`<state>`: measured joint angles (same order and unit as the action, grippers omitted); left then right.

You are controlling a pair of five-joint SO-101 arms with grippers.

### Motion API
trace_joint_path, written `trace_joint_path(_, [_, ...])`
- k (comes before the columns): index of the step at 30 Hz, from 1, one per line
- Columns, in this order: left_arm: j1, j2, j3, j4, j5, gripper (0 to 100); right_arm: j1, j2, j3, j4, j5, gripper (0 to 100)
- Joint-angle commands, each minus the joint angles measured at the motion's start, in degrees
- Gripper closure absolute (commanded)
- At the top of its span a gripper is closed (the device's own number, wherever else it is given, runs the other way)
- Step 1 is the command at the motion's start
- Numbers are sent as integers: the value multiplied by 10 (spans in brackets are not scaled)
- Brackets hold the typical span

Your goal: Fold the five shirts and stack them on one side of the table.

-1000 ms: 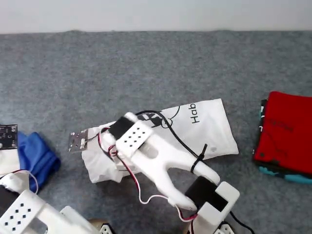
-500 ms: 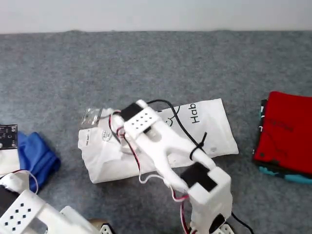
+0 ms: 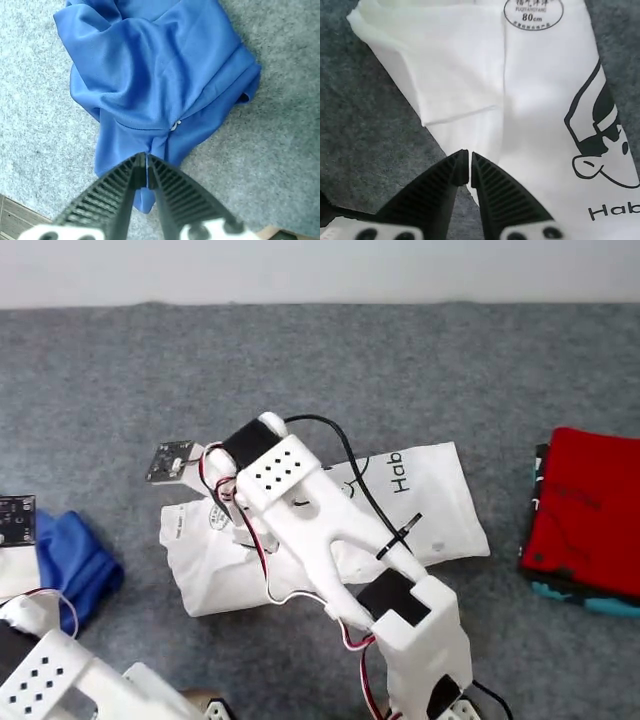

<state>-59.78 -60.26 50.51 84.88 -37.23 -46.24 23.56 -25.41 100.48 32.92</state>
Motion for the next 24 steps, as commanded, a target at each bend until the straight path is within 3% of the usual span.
trace_joint_path(1, [0,-7,-11,-14,-4,985,-3,-42,5,25,-6,990])
trace_joint_path(8, [0,-7,-8,-11,-4,985,-56,-64,62,14,-9,990])
trace_joint_path(18, [0,-7,-7,-11,-4,985,-68,48,32,-208,-9,990])
trace_joint_path(24, [0,-7,-7,-11,-4,985,-68,150,-18,-238,-9,990])
